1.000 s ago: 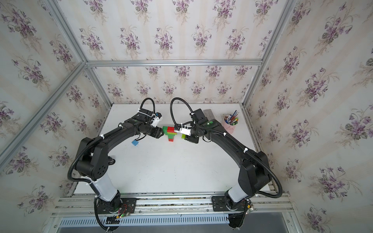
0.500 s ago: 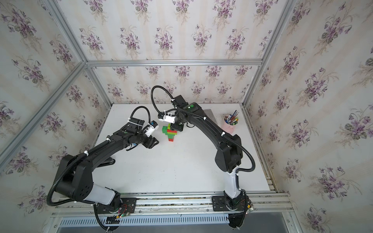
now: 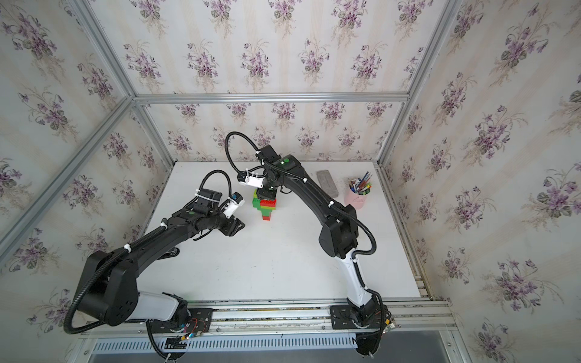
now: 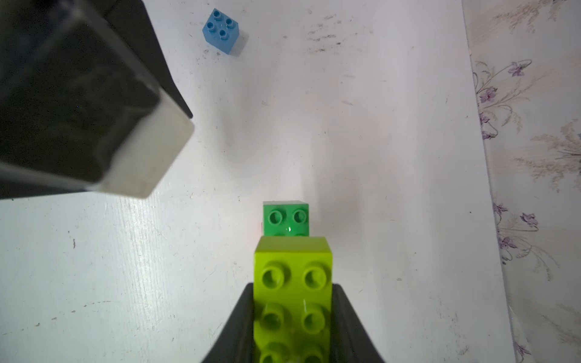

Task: Assemble a spoon with lego
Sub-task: Assemble the lego brick with the lego brick.

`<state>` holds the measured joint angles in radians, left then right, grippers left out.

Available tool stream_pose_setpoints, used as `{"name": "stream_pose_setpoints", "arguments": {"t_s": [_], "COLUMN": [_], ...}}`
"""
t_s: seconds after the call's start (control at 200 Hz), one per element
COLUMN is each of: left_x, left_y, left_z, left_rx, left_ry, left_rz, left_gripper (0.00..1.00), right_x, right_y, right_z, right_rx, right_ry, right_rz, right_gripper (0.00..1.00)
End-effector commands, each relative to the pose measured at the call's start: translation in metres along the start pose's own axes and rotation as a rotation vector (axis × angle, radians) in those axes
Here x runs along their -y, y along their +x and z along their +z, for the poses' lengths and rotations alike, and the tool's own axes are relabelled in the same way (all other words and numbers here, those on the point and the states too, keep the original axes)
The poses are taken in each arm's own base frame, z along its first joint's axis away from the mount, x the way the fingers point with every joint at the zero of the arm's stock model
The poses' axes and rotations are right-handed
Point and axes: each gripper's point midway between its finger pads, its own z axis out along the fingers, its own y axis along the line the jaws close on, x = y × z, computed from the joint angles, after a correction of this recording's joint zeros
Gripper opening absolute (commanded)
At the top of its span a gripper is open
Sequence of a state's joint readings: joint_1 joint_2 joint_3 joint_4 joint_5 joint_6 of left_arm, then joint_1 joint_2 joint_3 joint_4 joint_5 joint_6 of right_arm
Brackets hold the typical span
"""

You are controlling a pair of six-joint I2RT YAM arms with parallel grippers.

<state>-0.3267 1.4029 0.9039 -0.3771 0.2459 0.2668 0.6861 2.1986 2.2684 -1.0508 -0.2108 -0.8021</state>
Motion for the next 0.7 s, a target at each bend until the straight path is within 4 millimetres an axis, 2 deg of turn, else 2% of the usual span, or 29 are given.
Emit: {"name": "stream_pose_setpoints", "arguments": {"t_s": [0.0,0.215,0.695], "left_x": [-0.005,-0.004,-0.004], "left_y": [-0.002,0.005,0.004], "left_z": [-0.005,-0.008,-0.005], "left_rx": [0.02,0.013,0.011], "left_ry": [-0.036,-0.041,-0.034], "left_rz": [-0.012,-0.025,-0.037], "left_gripper": [0.66,0.66,0.66], "right_x": [-0.001,-0.001,-0.004], "right_y": [0.005,0.007,0.016], "right_z": [0.003,0.007,0.013], "right_rx": [-0.018,-0.023,-0.047], "right_ry": [-0.01,-0.013,-0.028], "right_rz": [-0.012,-0.017,-0.004], "right_gripper": [0.25,0.25,0.25]}}
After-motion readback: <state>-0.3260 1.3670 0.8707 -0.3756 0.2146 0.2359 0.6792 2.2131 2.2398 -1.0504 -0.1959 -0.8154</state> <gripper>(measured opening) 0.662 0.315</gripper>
